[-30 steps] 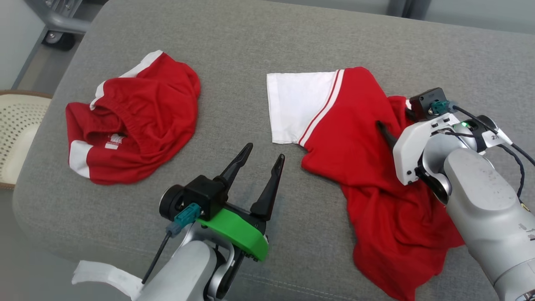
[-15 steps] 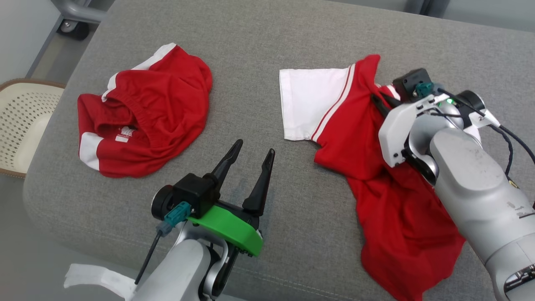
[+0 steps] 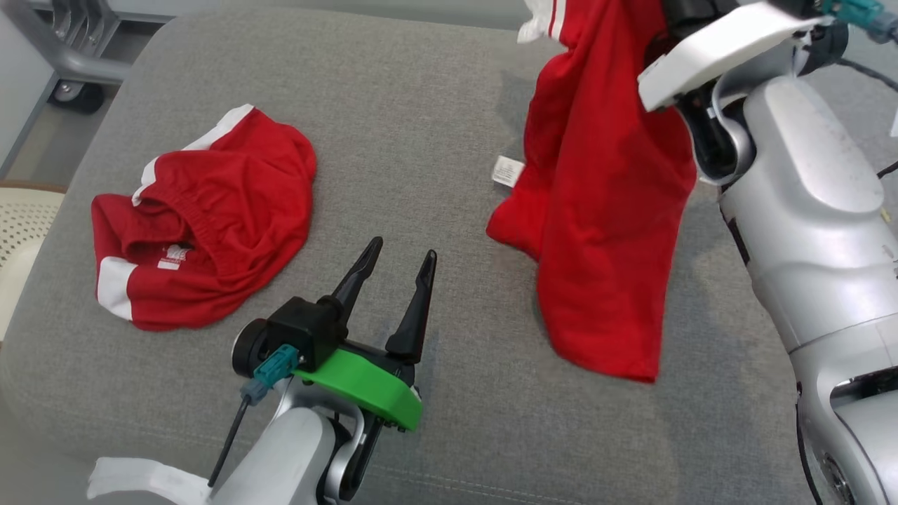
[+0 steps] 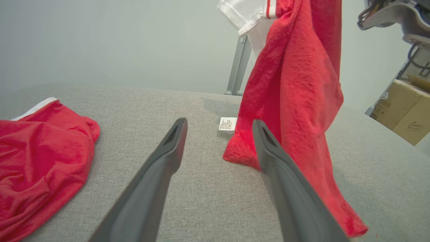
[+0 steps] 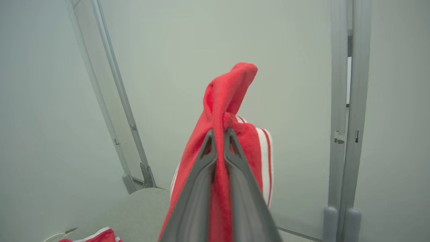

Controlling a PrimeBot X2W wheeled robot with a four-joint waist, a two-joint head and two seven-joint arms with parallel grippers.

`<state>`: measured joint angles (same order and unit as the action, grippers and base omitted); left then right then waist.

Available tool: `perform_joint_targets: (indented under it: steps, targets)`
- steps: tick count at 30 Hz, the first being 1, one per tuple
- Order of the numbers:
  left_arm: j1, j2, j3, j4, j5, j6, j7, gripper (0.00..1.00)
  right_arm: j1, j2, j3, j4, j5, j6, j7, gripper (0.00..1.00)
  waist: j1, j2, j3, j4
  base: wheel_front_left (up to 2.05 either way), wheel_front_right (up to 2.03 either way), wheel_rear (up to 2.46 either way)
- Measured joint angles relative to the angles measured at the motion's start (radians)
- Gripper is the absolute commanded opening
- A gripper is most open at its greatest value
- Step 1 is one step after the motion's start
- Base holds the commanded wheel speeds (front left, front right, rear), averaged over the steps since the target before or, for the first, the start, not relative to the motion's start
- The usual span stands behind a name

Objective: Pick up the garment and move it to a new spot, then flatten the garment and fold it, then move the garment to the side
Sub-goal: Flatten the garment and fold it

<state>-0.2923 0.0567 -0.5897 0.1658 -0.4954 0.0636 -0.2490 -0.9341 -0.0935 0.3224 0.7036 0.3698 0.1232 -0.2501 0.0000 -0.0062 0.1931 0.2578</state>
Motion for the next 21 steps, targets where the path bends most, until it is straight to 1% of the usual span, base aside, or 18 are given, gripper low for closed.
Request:
perform_joint_targets:
  steps: [5, 6, 9, 11, 14, 17, 21]
  targets:
    - [0.011, 0.018, 0.014, -0.014, 0.007, 0.009, 0.0, 1.0, -0.022, -0.002, -0.094, -0.038, 0.067, -0.004, -0.015, 0.0, 0.0, 0.0, -0.019, -0.039, 0.0, 0.0, 0.0]
    - [0.012, 0.02, 0.017, -0.016, 0.007, 0.009, 0.0, 1.0, -0.021, -0.004, -0.113, -0.04, 0.075, -0.011, -0.014, 0.0, 0.0, 0.0, -0.023, -0.048, 0.0, 0.0, 0.0]
    - [0.024, 0.022, 0.028, -0.02, 0.007, 0.012, 0.0, 1.0, 0.011, -0.022, -0.146, -0.022, 0.097, -0.012, -0.013, 0.0, 0.0, 0.0, -0.032, -0.075, 0.0, 0.0, 0.0]
    - [0.037, 0.027, 0.032, -0.021, 0.007, 0.013, -0.001, 1.0, 0.085, -0.042, -0.156, 0.014, 0.106, -0.015, -0.013, 0.0, 0.0, 0.0, -0.037, -0.095, 0.0, 0.0, 0.0]
    - [0.049, 0.03, 0.032, -0.025, 0.007, 0.013, -0.003, 1.0, 0.239, -0.06, -0.158, 0.082, 0.107, -0.019, -0.008, 0.0, 0.0, 0.0, -0.041, -0.126, 0.0, 0.0, 0.0]
    - [0.052, 0.032, 0.032, -0.032, 0.009, 0.016, -0.003, 1.0, 0.364, -0.053, -0.161, 0.124, 0.12, -0.019, -0.004, 0.0, 0.0, 0.0, -0.042, -0.157, 0.0, 0.0, 0.0]
    - [0.053, 0.038, 0.031, -0.04, 0.012, 0.017, -0.003, 1.0, 0.446, -0.024, -0.177, 0.134, 0.139, -0.018, -0.004, 0.0, 0.0, 0.0, -0.043, -0.199, 0.0, 0.0, 0.0]
